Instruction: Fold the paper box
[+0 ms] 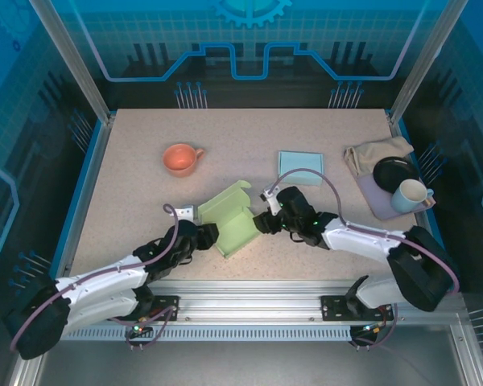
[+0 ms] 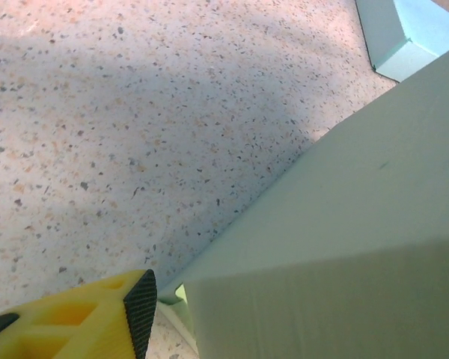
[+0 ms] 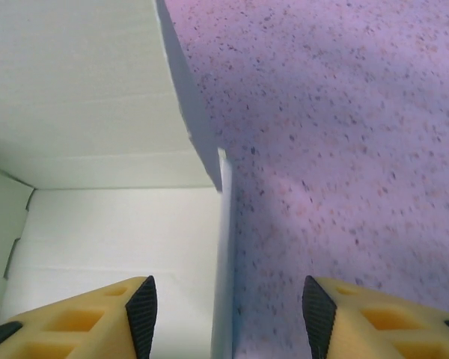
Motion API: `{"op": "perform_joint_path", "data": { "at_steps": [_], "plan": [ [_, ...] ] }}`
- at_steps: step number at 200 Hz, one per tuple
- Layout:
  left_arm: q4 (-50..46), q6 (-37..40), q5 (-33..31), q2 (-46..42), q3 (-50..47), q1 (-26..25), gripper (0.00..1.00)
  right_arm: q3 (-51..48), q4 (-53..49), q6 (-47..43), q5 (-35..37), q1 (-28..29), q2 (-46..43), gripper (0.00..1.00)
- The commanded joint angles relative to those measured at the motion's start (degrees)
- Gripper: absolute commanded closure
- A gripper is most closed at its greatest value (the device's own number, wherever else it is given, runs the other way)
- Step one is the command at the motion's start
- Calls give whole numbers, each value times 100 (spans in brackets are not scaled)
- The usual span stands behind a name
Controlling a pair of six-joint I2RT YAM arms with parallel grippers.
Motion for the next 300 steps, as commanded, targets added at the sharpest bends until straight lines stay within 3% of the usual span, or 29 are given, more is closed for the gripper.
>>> {"op": "perform_joint_path", "data": {
  "at_steps": [1,29,69,110,132,161,180,204,239,261,300],
  "plan": [
    [627,661,-115,249,259,31,43,-204,-530,378,342,-76,-760,43],
    [1251,1302,77,818,567,36,43,-409,-1263,620,893,-115,-1850,39],
    [1643,2798,189,1744,1402,55,42,-696,-2036,912,1164,-149,-3390,34],
    [1372,3843,1323,2948,2644,443,42,-940,-2299,998,1404,-257,-4425,27],
    [992,4415,2263,3467,3305,703,44,-878,-2330,1023,1318,-375,-4433,27],
    [-447,5559,4106,4127,4489,1003,62,-632,-2535,955,1138,-423,-4283,26],
    [-1449,6200,4761,4441,5171,1097,70,-504,-2756,845,1152,-433,-4326,26],
    [-2701,6859,5491,4754,5987,1220,70,-496,-2904,745,1261,-457,-4536,25],
    [-4016,7398,5949,5086,6807,1498,70,-572,-2819,719,1544,-660,-4576,23],
    [-3978,7387,5930,5039,6805,1618,83,-651,-2403,744,1825,-985,-4185,23],
    [-4215,7389,5820,5078,7049,1593,88,-408,-1879,766,1554,-1981,-2970,22]
  ]
}}
